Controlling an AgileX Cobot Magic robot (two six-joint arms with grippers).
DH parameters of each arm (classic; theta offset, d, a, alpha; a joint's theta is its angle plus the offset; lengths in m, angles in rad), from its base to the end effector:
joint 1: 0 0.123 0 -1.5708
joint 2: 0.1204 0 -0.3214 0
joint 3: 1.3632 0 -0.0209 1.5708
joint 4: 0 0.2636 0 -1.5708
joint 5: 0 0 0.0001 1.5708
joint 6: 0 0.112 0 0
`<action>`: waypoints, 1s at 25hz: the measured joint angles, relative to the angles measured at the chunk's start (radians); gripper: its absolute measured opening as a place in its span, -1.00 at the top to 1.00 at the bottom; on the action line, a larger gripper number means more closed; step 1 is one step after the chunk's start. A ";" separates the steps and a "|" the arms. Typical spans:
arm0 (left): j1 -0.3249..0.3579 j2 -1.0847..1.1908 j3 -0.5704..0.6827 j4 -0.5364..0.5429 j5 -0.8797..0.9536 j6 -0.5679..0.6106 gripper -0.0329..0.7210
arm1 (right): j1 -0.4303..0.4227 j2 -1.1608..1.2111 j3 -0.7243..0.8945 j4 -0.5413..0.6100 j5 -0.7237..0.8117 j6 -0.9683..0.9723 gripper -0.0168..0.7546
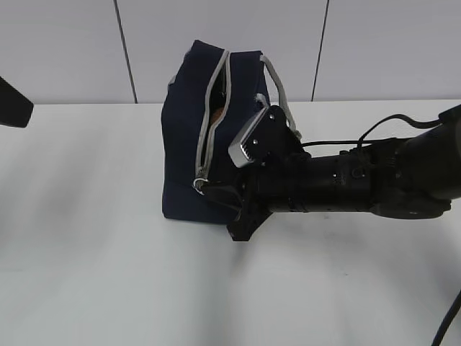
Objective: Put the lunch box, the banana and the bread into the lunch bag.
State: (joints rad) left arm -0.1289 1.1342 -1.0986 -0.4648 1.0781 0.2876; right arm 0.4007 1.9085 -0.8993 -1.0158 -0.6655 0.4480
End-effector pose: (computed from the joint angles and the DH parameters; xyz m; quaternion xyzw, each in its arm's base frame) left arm 0.2121 -0.0721 0.3775 0.1445 0.9275 -0.2033 0.2786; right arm 0.3457 0.2102 0.1656 -0.4698 0.7031 0.2235 0.4847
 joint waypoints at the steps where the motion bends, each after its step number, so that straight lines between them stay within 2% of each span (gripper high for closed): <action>1: 0.000 0.000 0.000 0.000 0.000 0.000 -0.23 | 0.000 0.000 0.003 0.000 -0.004 0.002 1.00; 17: 0.000 0.000 0.000 0.000 0.000 0.000 -0.23 | 0.000 -0.083 0.013 -0.008 -0.063 0.004 1.00; 25: 0.000 0.000 0.000 -0.001 0.000 0.000 -0.23 | 0.000 -0.112 0.013 -0.020 -0.084 0.068 1.00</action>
State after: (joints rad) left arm -0.1289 1.1342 -1.0986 -0.4657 1.0781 0.2876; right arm 0.4007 1.7968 -0.8861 -1.0363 -0.7496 0.5156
